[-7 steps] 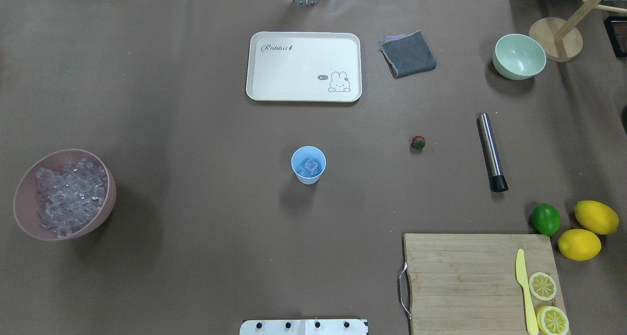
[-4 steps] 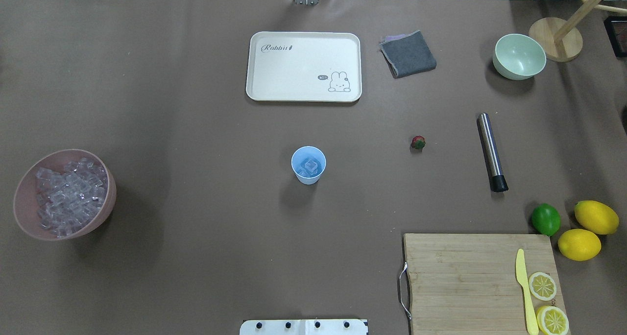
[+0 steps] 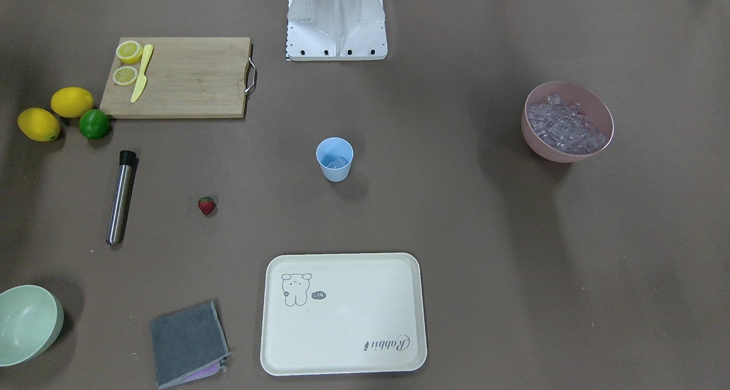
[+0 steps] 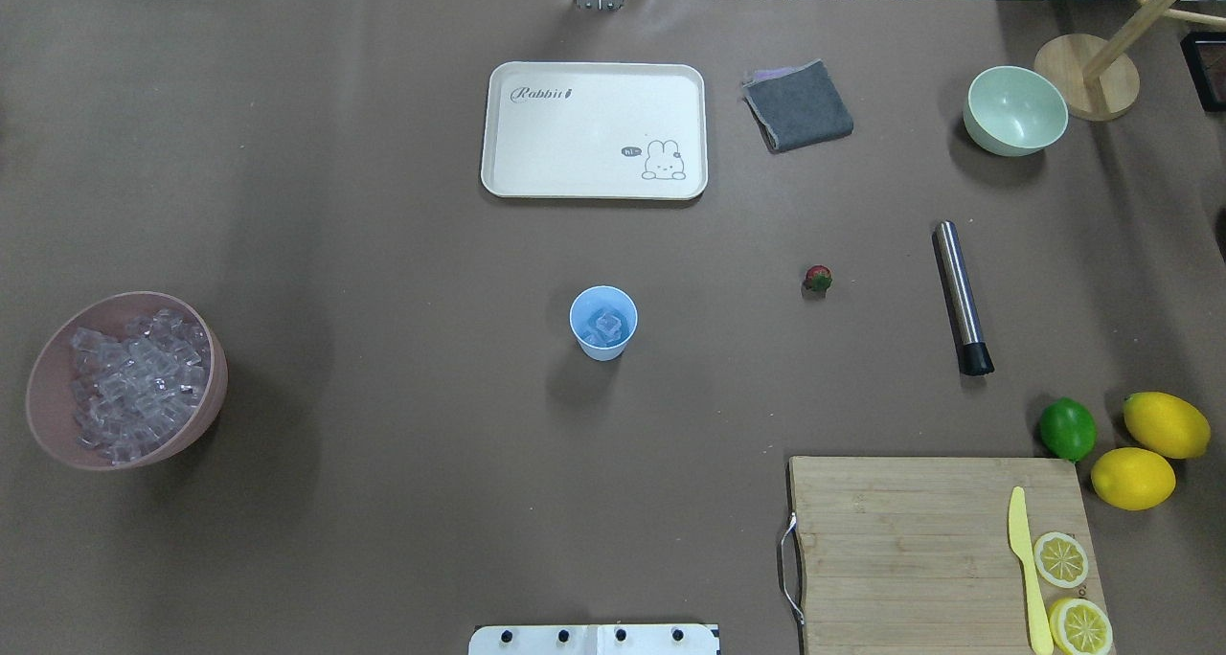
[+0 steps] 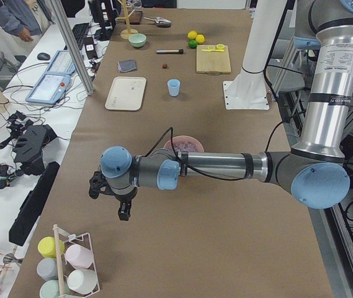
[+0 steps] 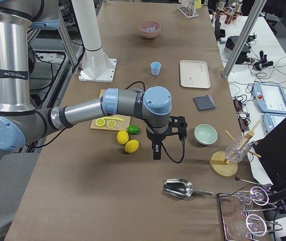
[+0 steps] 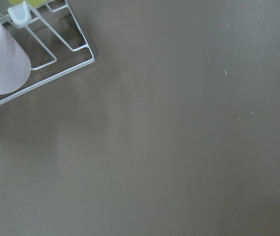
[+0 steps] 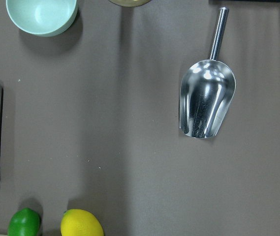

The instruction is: Mash ice and strawberries in cup

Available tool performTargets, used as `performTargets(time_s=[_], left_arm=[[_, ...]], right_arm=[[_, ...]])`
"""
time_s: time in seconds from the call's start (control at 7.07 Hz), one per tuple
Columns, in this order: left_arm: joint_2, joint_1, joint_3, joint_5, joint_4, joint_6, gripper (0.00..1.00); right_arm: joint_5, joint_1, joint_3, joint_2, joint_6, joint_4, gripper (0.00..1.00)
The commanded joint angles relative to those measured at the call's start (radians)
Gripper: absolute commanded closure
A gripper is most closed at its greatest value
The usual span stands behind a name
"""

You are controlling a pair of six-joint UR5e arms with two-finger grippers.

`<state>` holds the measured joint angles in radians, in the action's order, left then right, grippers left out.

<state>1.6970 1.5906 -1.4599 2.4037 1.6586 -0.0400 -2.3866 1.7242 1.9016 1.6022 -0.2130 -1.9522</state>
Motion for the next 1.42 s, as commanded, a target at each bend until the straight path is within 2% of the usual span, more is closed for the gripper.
performTargets(time_s=[0.0, 0.42, 0.71, 0.99, 1.27], left_arm=[[0.004, -0.004, 0.001, -0.003, 0.000, 0.000, 0.03], [0.004, -0.004, -0.005, -0.002, 0.000, 0.000, 0.03], [0.004, -0.003, -0.007, -0.003, 0.000, 0.000, 0.03], [0.001, -0.003, -0.014, 0.003, -0.002, 0.000, 0.03], [0.001, -0.004, -0.014, 0.005, -0.002, -0.001, 0.03]], right_arm=[[0.003, 0.000, -0.003, 0.004, -0.002, 0.006, 0.00], [-0.003, -0.029, 0.001, -0.013, 0.059, 0.021, 0.00], [-0.002, -0.137, -0.006, -0.089, 0.293, 0.085, 0.00], [-0.005, -0.280, -0.050, -0.142, 0.519, 0.264, 0.00], [0.000, -0.440, -0.097, -0.174, 0.869, 0.507, 0.00]])
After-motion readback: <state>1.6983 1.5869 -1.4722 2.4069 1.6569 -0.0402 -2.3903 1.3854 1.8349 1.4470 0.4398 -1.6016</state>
